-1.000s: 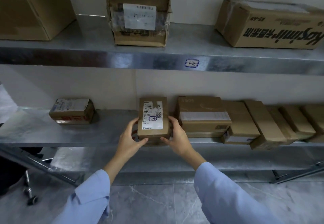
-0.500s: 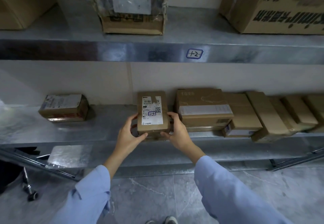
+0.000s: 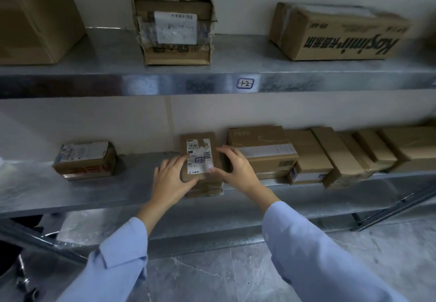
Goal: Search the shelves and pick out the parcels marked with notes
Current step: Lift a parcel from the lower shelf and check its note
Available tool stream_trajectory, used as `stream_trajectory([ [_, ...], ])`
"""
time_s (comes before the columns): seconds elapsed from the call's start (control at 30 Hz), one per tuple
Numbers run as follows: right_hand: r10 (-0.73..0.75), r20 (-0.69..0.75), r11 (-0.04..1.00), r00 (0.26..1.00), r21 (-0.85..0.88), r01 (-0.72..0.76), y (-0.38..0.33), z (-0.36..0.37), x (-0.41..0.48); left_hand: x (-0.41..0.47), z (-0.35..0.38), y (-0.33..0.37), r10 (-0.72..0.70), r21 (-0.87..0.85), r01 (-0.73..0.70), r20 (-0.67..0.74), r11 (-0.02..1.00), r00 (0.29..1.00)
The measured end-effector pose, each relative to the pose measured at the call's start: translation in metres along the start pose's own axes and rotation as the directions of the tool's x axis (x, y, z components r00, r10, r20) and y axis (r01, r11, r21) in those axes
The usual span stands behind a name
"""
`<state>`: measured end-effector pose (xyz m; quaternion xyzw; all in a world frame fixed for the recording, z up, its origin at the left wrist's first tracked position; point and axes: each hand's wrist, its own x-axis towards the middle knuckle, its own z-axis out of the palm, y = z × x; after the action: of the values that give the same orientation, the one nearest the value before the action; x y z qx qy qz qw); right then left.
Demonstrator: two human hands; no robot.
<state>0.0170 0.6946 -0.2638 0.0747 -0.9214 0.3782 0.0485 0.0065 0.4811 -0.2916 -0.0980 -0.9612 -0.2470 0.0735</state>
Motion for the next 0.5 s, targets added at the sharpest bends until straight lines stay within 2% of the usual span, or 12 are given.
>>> stream_trajectory([
  [0.2, 0.070, -0.051, 0.982, 0.996, -0.170, -0.078, 0.028, -0.038, -0.005, 0.010, 0.008, 0.033, 0.109, 0.070, -0.108, -0.008, 0.992, 0.994],
  [0.5, 0.172, -0.071, 0.937, 0.983, -0.297, -0.185, 0.104, -0.112, -0.012, 0.033, 0.050, 0.084, 0.039, 0.066, -0.039, -0.003, 0.997, 0.999],
])
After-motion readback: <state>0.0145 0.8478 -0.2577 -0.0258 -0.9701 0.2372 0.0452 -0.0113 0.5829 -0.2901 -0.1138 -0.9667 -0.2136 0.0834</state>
